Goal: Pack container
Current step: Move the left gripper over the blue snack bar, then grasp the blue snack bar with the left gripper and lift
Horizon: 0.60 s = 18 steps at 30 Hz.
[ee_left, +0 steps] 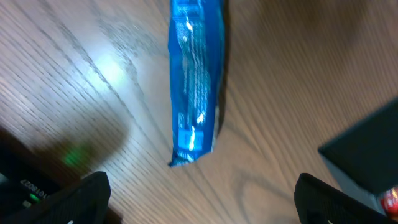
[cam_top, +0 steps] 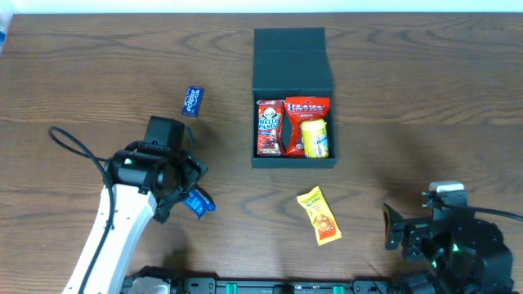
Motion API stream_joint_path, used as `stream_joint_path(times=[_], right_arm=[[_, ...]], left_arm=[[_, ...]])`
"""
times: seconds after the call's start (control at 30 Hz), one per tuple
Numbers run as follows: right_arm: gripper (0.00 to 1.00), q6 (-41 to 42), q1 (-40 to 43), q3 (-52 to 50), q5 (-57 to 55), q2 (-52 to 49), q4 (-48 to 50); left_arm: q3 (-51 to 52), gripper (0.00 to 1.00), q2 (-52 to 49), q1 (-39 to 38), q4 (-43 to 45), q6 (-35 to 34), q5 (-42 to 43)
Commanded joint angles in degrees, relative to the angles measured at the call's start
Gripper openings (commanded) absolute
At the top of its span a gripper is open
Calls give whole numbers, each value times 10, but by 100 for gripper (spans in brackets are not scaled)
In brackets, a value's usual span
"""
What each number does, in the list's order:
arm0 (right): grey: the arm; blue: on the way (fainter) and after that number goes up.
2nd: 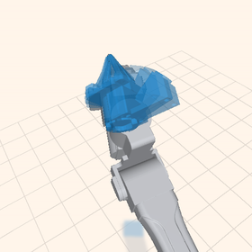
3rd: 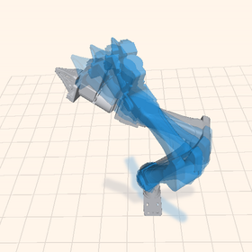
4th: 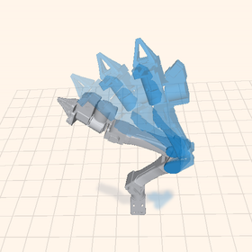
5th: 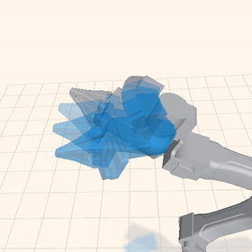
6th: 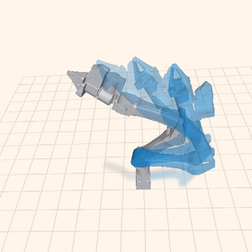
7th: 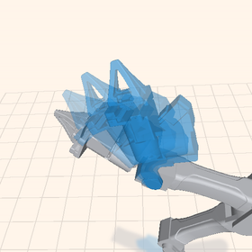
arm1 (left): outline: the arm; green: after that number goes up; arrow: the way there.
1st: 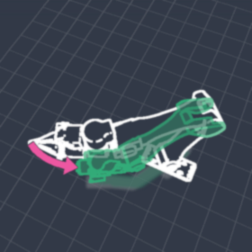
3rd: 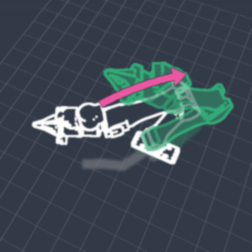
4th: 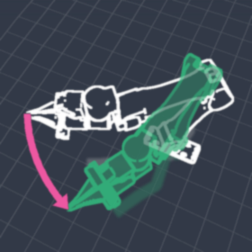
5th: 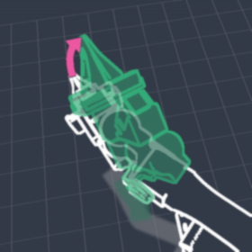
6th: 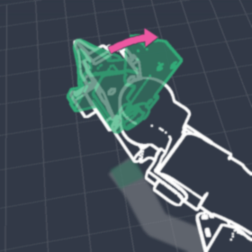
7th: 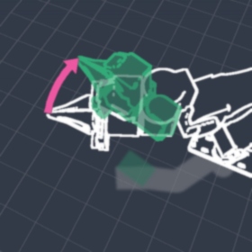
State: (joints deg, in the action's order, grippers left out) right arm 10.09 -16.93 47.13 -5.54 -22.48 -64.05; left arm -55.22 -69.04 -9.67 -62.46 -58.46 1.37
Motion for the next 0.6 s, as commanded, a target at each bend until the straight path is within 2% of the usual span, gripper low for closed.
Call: stream_joint_path(times=[0.0, 0.27, 0.57], right_arm=[[99, 6, 4, -1, 2, 1, -1], [99, 6, 4, -1, 2, 1, -1], [99, 6, 4, -1, 2, 1, -1]], left_arm=[[-16, 96, -23, 13, 3, -16, -33], [-16, 95, -143, 19, 24, -13, -41], [-12, 95, -156, 20, 56, 13, -64]])
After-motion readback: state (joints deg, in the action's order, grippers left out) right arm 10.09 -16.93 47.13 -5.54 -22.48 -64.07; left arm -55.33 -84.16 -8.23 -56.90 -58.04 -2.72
